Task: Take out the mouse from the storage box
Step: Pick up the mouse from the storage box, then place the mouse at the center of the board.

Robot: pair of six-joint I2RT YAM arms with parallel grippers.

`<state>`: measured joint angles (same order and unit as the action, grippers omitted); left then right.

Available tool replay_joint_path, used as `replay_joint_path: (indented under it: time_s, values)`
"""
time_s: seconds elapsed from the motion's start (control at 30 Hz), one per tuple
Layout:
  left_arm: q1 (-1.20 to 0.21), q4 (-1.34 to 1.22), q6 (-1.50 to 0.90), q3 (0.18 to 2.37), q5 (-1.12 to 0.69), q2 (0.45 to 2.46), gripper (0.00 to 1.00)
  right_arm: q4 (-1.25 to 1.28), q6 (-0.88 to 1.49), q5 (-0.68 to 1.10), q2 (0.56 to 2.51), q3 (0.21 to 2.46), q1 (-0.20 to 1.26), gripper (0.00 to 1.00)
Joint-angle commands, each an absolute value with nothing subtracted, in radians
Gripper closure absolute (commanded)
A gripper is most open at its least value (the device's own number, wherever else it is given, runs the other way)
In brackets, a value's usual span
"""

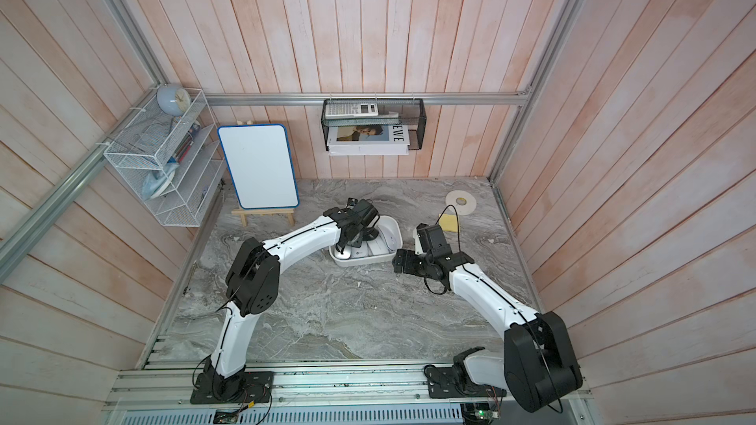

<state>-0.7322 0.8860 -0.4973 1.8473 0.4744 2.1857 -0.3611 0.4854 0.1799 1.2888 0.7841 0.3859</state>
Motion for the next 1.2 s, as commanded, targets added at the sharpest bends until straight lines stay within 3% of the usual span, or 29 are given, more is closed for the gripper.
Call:
replay_joint_path:
  time_s: [0.0,0.3,0.7,1.17]
  values:
    - [-0.712,0.937,-0.512,1.863,0.500,2.117,0.52,-0.385,0.477,0.166,1.301,0.804,0.393,0.10]
    - [-0.666,0.956,-0.520,1.808,0.514,2.031,0.52,-0.390,0.474,0.166,1.308,0.817,0.395,0.09]
    - [-0.558,0.851,-0.540,1.543,0.468,1.901,0.52,-0.417,0.462,0.151,1.290,0.822,0.395,0.09]
    - [-0.478,0.725,-0.542,1.376,0.373,1.916,0.52,-0.435,0.465,0.138,1.281,0.827,0.403,0.09]
